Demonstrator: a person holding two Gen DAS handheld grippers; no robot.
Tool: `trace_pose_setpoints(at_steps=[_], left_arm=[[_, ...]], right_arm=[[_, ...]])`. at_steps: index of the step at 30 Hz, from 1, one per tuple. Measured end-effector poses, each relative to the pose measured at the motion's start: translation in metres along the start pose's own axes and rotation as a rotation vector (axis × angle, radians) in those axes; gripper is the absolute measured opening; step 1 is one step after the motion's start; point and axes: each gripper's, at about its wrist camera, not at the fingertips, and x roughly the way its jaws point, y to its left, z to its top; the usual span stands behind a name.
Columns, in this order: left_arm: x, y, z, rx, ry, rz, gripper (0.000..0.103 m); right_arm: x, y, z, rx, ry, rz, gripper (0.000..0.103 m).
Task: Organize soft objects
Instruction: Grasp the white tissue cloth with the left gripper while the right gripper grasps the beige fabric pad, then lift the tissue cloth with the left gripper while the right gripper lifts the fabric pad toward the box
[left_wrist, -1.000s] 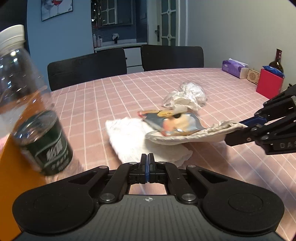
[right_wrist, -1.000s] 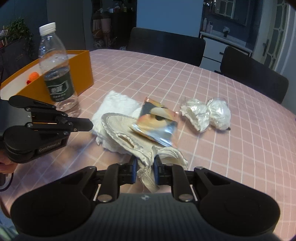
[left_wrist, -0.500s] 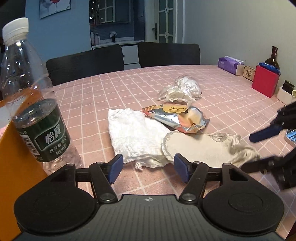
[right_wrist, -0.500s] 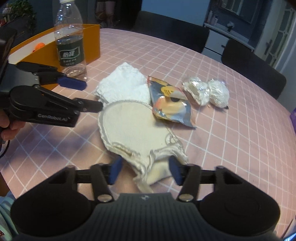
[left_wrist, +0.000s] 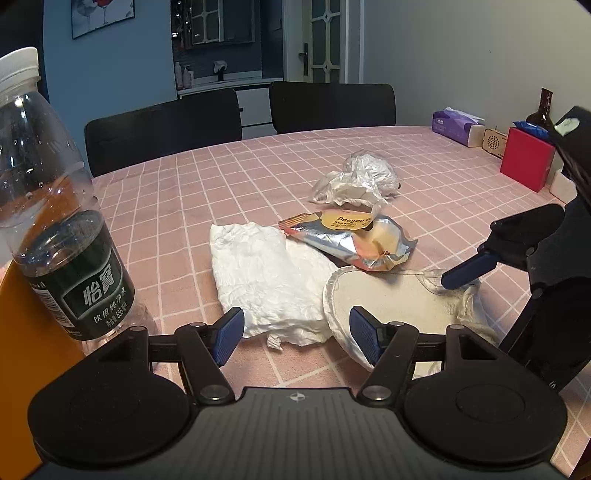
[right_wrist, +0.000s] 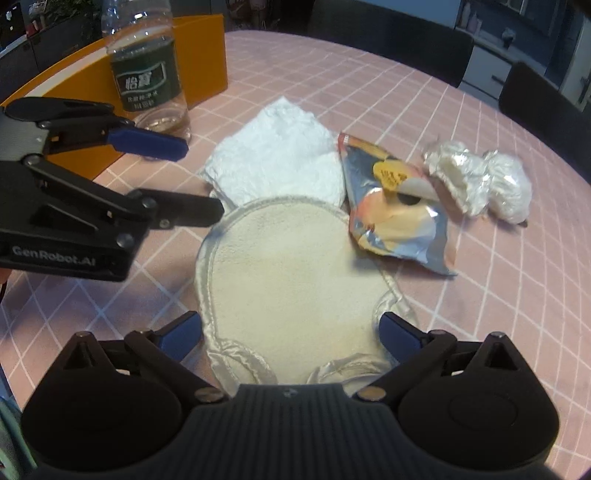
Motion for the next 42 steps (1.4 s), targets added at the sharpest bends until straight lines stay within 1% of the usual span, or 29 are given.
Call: trace_pose_setpoints(at_steps=[3, 5, 9, 11, 14, 15, 16, 17, 18, 21, 23, 25, 28, 31, 32, 33, 34, 35, 36, 37, 38, 39, 42], left_arm=[[0.003, 0.001, 0.000, -0.002, 0.010, -0.003, 0.077], [0.005, 0.002, 0.000, -0.005, 0.015, -0.006, 0.077], [0.008, 0.004, 0.001, -0.010, 0.022, -0.007, 0.077], [0.009, 0.005, 0.002, -0.014, 0.024, -0.003, 0.077], [0.012, 0.007, 0.002, -0.025, 0.025, -0.001, 0.077], [0.012, 0.007, 0.003, -0.028, 0.026, -0.002, 0.078], [0.013, 0.007, 0.003, -0.030, 0.027, -0.004, 0.078], [0.014, 0.008, 0.004, -0.032, 0.027, -0.005, 0.080], [0.015, 0.008, 0.005, -0.037, 0.022, -0.007, 0.082], [0.018, 0.009, 0.011, -0.051, 0.010, -0.003, 0.087], [0.023, 0.009, 0.014, -0.059, 0.016, 0.012, 0.087], [0.032, 0.011, 0.015, -0.062, 0.031, 0.029, 0.087], [0.045, 0.016, 0.016, -0.097, 0.059, 0.040, 0.087], [0.055, 0.022, 0.016, -0.147, 0.086, 0.038, 0.087], [0.059, 0.024, 0.015, -0.165, 0.097, 0.032, 0.083], [0.062, 0.025, 0.014, -0.182, 0.107, 0.024, 0.075], [0.065, 0.025, 0.013, -0.197, 0.121, 0.014, 0.073], [0.065, 0.024, 0.012, -0.191, 0.108, 0.009, 0.068], [0.065, 0.021, 0.012, -0.179, 0.106, 0.011, 0.058], [0.064, 0.018, 0.012, -0.174, 0.107, -0.002, 0.052], [0.063, 0.016, 0.013, -0.174, 0.109, -0.018, 0.039], [0.062, 0.015, 0.014, -0.176, 0.113, -0.030, 0.032], [0.057, 0.008, 0.015, -0.151, 0.105, -0.017, 0.025]], right_arm=[[0.008, 0.003, -0.004, -0.025, 0.027, 0.013, 0.101], [0.007, 0.004, -0.007, -0.041, 0.001, 0.019, 0.101], [0.006, -0.003, -0.006, -0.022, -0.002, 0.022, 0.101], [0.005, -0.005, -0.004, -0.009, -0.001, 0.020, 0.099], [0.000, -0.008, -0.003, -0.005, -0.010, 0.007, 0.088], [-0.001, -0.010, -0.002, 0.001, -0.015, 0.000, 0.078], [-0.004, -0.012, -0.002, 0.008, -0.019, -0.010, 0.066], [-0.007, -0.016, -0.001, 0.017, -0.021, -0.021, 0.059], [-0.009, -0.020, 0.001, 0.034, -0.022, -0.014, 0.054], [-0.012, -0.030, 0.001, 0.081, -0.027, 0.009, 0.045], [-0.013, -0.032, 0.002, 0.103, -0.027, 0.018, 0.037], [-0.013, -0.034, 0.004, 0.135, -0.023, 0.041, 0.022], [-0.014, -0.033, 0.004, 0.151, -0.019, 0.054, 0.017], [-0.012, -0.032, 0.005, 0.149, -0.019, 0.054, 0.017], [-0.011, -0.032, 0.005, 0.145, -0.019, 0.053, 0.017], [-0.011, -0.031, 0.005, 0.142, -0.019, 0.051, 0.017], [-0.011, -0.031, 0.005, 0.139, -0.019, 0.049, 0.017], [-0.011, -0.030, 0.005, 0.134, -0.020, 0.047, 0.017], [-0.011, -0.031, 0.005, 0.132, -0.021, 0.046, 0.017], [-0.011, -0.031, 0.005, 0.134, -0.022, 0.045, 0.017], [-0.012, -0.030, 0.005, 0.134, -0.023, 0.045, 0.018], [-0.012, -0.030, 0.005, 0.134, -0.023, 0.046, 0.019], [-0.012, -0.029, 0.005, 0.131, -0.024, 0.049, 0.025]])
